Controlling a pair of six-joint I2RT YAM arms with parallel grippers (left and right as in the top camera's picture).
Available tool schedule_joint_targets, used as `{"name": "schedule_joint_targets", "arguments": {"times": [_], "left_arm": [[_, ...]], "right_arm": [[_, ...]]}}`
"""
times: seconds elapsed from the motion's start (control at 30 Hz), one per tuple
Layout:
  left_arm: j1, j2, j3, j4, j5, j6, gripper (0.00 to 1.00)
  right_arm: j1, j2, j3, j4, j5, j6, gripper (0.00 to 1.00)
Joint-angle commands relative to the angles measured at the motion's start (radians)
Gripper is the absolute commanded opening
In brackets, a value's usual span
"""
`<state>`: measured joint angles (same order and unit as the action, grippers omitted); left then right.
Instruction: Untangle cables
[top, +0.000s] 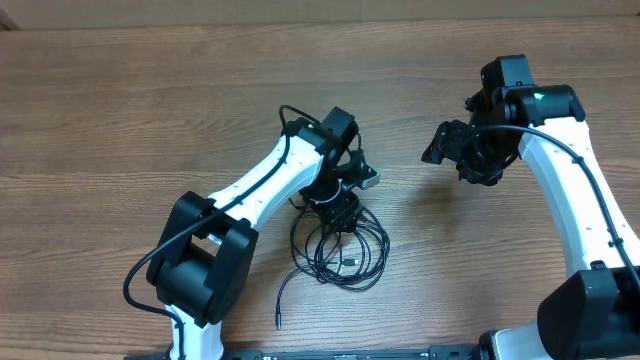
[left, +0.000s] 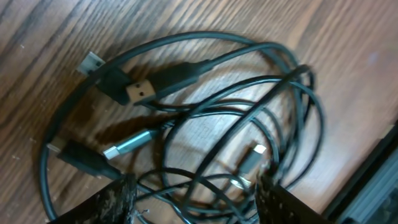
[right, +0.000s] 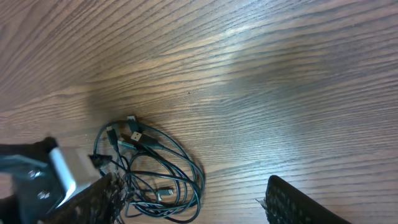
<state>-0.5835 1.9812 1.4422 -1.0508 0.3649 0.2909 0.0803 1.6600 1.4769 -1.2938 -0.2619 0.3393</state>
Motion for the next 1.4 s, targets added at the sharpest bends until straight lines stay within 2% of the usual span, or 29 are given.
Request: {"name": "schedule_joint_targets", "arguments": {"times": [0.0, 0.2, 0.23, 0.27, 0.37, 0.4, 0.47, 0.53, 0.7, 0.87, 0.97, 1.2, 1.37], "left_arm": [[0.000, -0.018, -0.046, 0.021, -0.004, 0.085, 0.61], [-0.003, -0.013, -0.113, 0.095, 0.142, 0.098, 0.53], [-0.010, -0.007, -0.136, 0.129, 0.154, 0.098, 0.36], [-0.013, -0.006, -0.143, 0.141, 0.149, 0.092, 0.28], [-0.013, -0.006, -0.153, 0.167, 0.111, 0.047, 0.06], [-0.013, -0.007, -0.151, 0.172, 0.082, 0.015, 0.04], [0.007, -0.007, -0.101, 0.130, 0.022, -0.079, 0.04], [0.032, -0.011, -0.014, 0.050, 0.033, -0.125, 0.04], [0.107, -0.020, 0.328, -0.184, 0.090, -0.267, 0.04], [0.163, -0.020, 0.618, -0.382, 0.230, -0.283, 0.04], [0.190, -0.020, 0.717, -0.455, 0.236, -0.283, 0.04], [0.215, -0.020, 0.822, -0.485, 0.397, -0.283, 0.04], [0.215, -0.020, 0.850, -0.483, 0.430, -0.292, 0.04]], "right_arm": [[0.003, 0.006, -0.005, 0.005, 0.006, -0.006, 0.72], [0.003, 0.006, -0.005, 0.008, -0.005, -0.006, 0.72], [0.003, 0.006, -0.005, 0.012, -0.021, -0.006, 0.71], [0.003, 0.006, -0.005, 0.013, -0.027, -0.006, 0.71], [0.003, 0.006, -0.005, 0.012, -0.028, -0.006, 0.71], [0.003, 0.006, -0.005, 0.012, -0.031, -0.006, 0.71], [0.009, 0.006, -0.005, 0.013, -0.040, -0.024, 0.71], [0.015, 0.006, -0.005, 0.016, -0.090, -0.079, 0.71], [0.018, 0.006, -0.005, 0.022, -0.263, -0.166, 0.70], [0.018, 0.006, -0.005, 0.021, -0.589, -0.270, 0.65], [0.018, 0.006, -0.002, 0.033, -0.648, -0.270, 0.64], [0.026, 0.006, -0.002, 0.121, -0.643, -0.180, 0.60], [0.076, 0.006, -0.003, 0.185, -0.465, 0.007, 0.57]]}}
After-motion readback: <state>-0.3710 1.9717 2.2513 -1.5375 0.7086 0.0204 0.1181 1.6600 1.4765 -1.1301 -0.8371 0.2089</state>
